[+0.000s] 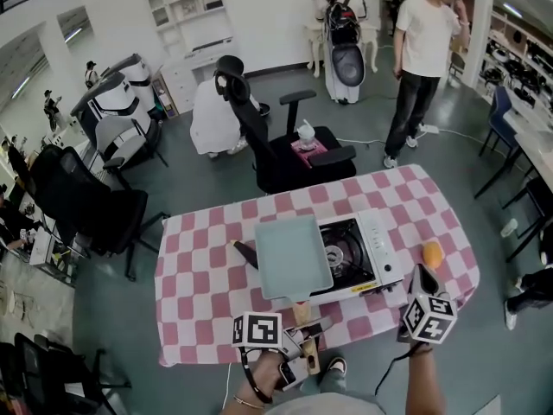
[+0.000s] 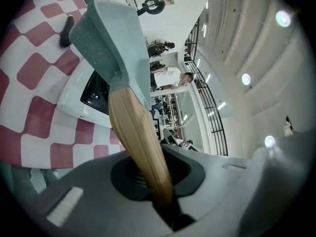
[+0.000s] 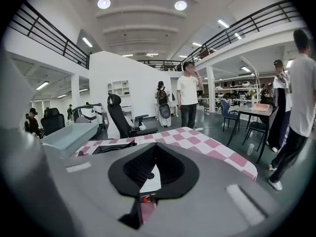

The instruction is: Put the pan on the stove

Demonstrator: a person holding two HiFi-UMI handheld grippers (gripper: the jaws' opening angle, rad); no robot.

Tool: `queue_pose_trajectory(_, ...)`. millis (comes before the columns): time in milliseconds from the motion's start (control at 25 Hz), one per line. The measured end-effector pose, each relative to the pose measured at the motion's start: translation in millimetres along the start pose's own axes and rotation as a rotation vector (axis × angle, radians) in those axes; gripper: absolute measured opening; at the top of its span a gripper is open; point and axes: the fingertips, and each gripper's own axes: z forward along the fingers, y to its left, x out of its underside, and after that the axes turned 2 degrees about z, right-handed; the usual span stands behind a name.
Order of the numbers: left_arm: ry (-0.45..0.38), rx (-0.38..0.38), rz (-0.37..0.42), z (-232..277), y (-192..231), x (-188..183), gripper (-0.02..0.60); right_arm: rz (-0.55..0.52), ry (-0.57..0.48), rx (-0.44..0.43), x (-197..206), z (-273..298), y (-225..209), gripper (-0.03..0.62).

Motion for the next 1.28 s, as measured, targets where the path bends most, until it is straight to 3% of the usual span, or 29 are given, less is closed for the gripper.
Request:
queue_pose_trajectory(760, 0.077, 0.018, -0.01, 79, 6, 14, 0.029, 0.006, 0.059, 0.079, 27, -11, -75, 0.009)
queue_pose_trajectory(1280, 0.076, 0.012, -0.015, 116, 15, 8, 0.031, 0.024, 0.114, 0.127, 51, -11, -110, 0.009)
